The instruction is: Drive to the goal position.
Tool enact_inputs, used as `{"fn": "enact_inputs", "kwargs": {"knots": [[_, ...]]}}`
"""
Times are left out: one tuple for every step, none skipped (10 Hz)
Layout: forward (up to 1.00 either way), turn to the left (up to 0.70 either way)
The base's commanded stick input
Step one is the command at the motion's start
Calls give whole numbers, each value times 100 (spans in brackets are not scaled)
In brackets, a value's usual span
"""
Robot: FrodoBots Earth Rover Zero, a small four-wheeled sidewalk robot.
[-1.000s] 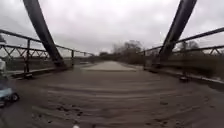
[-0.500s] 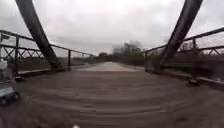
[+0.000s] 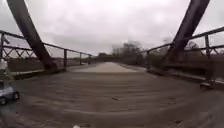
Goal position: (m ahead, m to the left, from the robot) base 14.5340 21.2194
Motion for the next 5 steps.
{"fn": "enact_inputs", "kwargs": {"knots": [[100,0],[100,0],[100,0],[100,0],[100,0]]}}
